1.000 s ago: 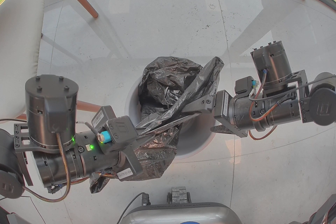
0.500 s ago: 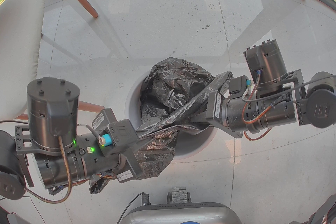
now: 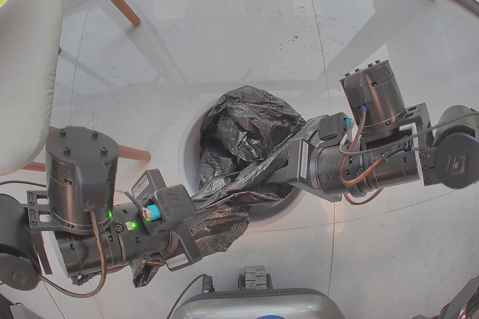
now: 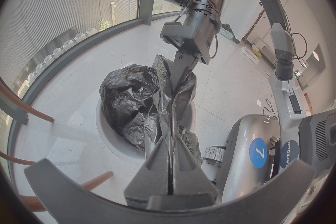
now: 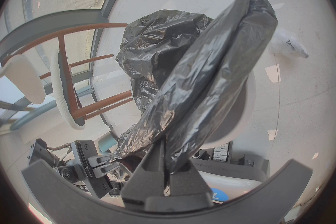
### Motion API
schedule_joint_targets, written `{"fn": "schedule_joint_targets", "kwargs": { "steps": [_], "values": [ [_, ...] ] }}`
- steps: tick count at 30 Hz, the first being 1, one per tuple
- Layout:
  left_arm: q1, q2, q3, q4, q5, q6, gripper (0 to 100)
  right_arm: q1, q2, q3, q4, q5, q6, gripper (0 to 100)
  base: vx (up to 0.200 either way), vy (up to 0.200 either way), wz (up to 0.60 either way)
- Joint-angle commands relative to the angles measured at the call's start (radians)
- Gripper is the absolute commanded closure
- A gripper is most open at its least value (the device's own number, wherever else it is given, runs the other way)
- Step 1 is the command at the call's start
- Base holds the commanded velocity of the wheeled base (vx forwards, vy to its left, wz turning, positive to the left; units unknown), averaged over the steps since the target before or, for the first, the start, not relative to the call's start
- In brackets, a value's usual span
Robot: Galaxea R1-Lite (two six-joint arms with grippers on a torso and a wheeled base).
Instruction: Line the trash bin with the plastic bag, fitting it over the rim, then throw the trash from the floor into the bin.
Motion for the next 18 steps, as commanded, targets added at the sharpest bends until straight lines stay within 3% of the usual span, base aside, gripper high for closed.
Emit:
{"fn": "schedule_joint_targets", "kwargs": {
  "steps": [1,5,6,9,14,18],
  "values": [
    [-0.011,-0.003,0.016,0.0,0.001,-0.005,100,-0.008,0.0,0.002,0.001,0.001,-0.036,100,0.0,0.0,0.0],
    [-0.034,-0.003,0.018,0.0,0.004,-0.008,100,-0.009,-0.009,0.028,-0.001,0.001,-0.059,100,0.0,0.0,0.0],
    [-0.041,-0.002,0.018,0.0,0.004,-0.01,0,-0.009,-0.011,0.034,-0.001,0.001,-0.059,100,0.0,0.0,0.0],
    [-0.13,0.006,0.019,0.0,0.004,-0.083,0,-0.009,-0.037,0.088,-0.001,0.001,-0.079,100,0.0,0.0,0.0],
    [-0.224,0.035,0.019,0.0,0.049,-0.299,0,-0.009,-0.069,0.184,-0.004,0.002,-0.149,100,0.0,0.0,0.0],
    [-0.219,0.049,-0.005,-0.002,0.075,-0.315,0,-0.009,-0.083,0.203,-0.005,0.002,-0.166,100,0.0,0.0,0.0]
  ]
}}
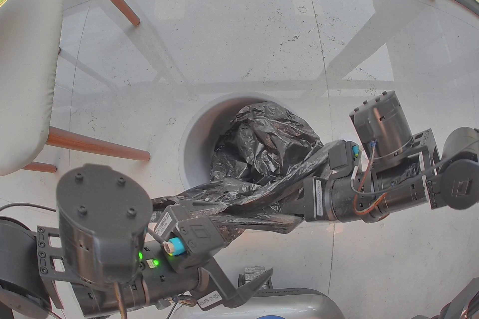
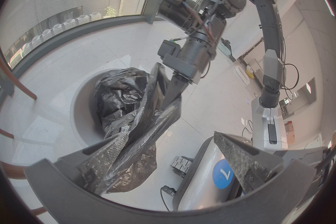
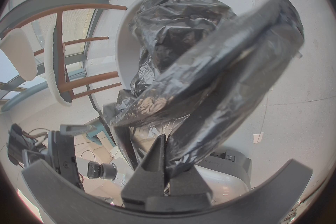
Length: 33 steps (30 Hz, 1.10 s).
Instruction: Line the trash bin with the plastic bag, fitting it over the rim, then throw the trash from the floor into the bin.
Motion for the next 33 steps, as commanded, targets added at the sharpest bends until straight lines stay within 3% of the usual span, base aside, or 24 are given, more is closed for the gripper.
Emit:
{"fn": "schedule_joint_targets", "kwargs": {
  "steps": [1,13,20,26,33],
  "values": [
    [-0.031,0.034,-0.027,-0.002,0.019,-0.019,0,0.0,-0.043,0.048,-0.001,0.001,-0.017,100,0.0,0.0,0.0],
    [0.111,0.117,-0.167,-0.047,0.0,0.031,0,0.0,-0.05,0.05,-0.002,0.001,-0.025,100,0.0,0.0,0.0],
    [0.196,0.176,-0.167,-0.096,-0.138,0.137,0,0.002,-0.05,0.048,-0.004,0.001,-0.027,100,0.0,0.0,0.0],
    [0.202,0.203,-0.165,-0.096,-0.19,0.169,0,0.002,-0.05,0.047,-0.004,0.002,-0.027,100,0.0,0.0,0.0],
    [0.202,0.222,-0.179,-0.097,-0.193,0.172,0,0.003,-0.05,0.048,-0.004,0.002,-0.025,100,0.0,0.0,0.0]
  ]
}}
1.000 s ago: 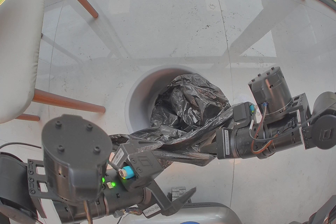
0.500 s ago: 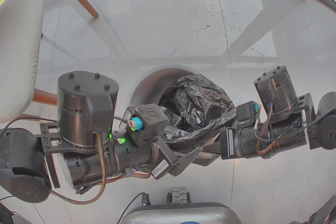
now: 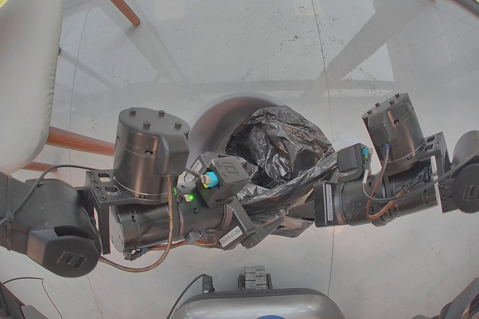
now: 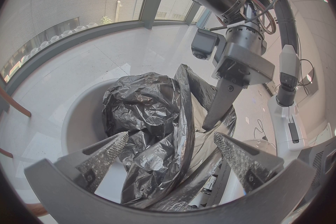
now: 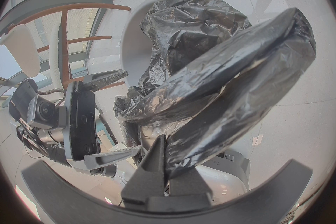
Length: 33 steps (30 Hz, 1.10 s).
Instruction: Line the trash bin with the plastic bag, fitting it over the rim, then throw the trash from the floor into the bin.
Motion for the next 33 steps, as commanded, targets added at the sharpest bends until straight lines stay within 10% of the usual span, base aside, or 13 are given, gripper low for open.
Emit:
{"fn": "schedule_joint_targets", "kwargs": {
  "steps": [1,12,13,24,33],
  "values": [
    [0.003,0.02,-0.006,0.0,0.0,0.001,0,0.003,-0.001,-0.001,0.0,0.0,0.001,100,0.0,0.0,0.0],
    [0.018,0.051,-0.017,0.0,0.0,0.009,0,0.006,-0.002,-0.001,0.0,0.0,0.001,100,0.0,0.0,0.0],
    [0.016,0.051,-0.017,0.0,0.0,0.008,100,0.005,-0.002,-0.002,0.0,0.0,0.001,100,0.0,0.0,0.0],
    [0.013,0.054,-0.024,-0.001,-0.003,-0.035,100,0.003,-0.033,0.002,0.003,0.0,-0.001,100,0.0,0.0,0.0],
    [0.02,0.041,-0.124,0.009,0.031,-0.29,100,-0.023,-0.094,0.018,0.014,0.009,-0.122,100,0.0,0.0,0.0]
  ]
}}
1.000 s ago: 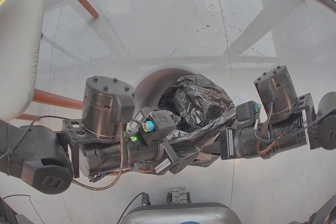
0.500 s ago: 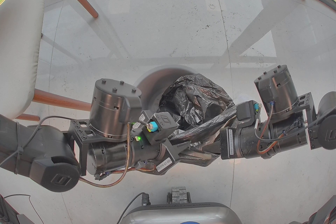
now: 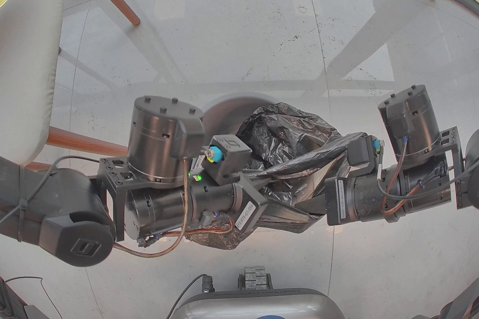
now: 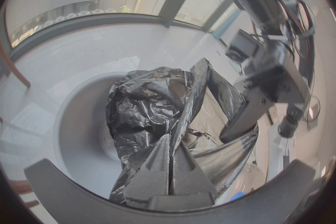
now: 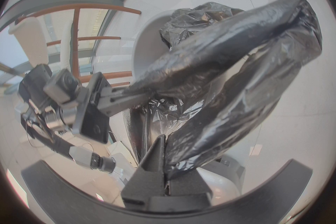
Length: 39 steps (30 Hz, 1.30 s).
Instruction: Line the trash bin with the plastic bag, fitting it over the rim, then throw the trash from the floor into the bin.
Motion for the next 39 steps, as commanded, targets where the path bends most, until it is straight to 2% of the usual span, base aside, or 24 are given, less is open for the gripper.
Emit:
{"fn": "schedule_joint_targets", "kwargs": {
  "steps": [1,5,7,9,14,25,28,34,39],
  "values": [
    [0.012,-0.024,-0.049,0.005,0.039,-0.077,100,-0.041,-0.04,0.017,0.005,0.004,-0.102,100,0.0,0.0,0.0],
    [0.047,-0.061,-0.049,0.01,0.053,-0.089,100,-0.112,-0.038,0.033,0.007,0.024,-0.216,100,0.0,0.0,0.0],
    [0.098,-0.081,-0.041,0.013,0.053,-0.089,100,-0.151,-0.041,0.045,0.007,0.05,-0.276,100,0.0,0.0,0.0],
    [0.127,-0.096,-0.04,0.014,0.051,-0.089,100,-0.171,-0.045,0.051,0.008,0.056,-0.292,100,0.0,0.0,0.0],
    [0.201,-0.145,-0.044,0.09,0.044,-0.091,100,-0.219,-0.06,0.053,0.008,0.085,-0.3,100,0.0,0.0,0.0],
    [0.232,-0.177,-0.041,0.102,0.058,-0.197,100,-0.323,-0.055,0.037,0.008,0.179,-0.335,100,0.0,0.0,0.0],
    [0.284,-0.168,-0.051,0.094,0.087,-0.2,100,-0.374,-0.038,0.017,-0.001,0.226,-0.345,100,0.0,0.0,0.0],
    [0.29,-0.16,-0.078,0.091,0.114,-0.209,100,-0.424,0.028,-0.069,-0.007,0.285,-0.34,100,0.0,0.0,0.0],
    [0.287,-0.113,-0.149,0.091,0.114,-0.266,100,-0.429,0.069,-0.155,-0.009,0.326,-0.334,100,0.0,0.0,0.0]
  ]
}}
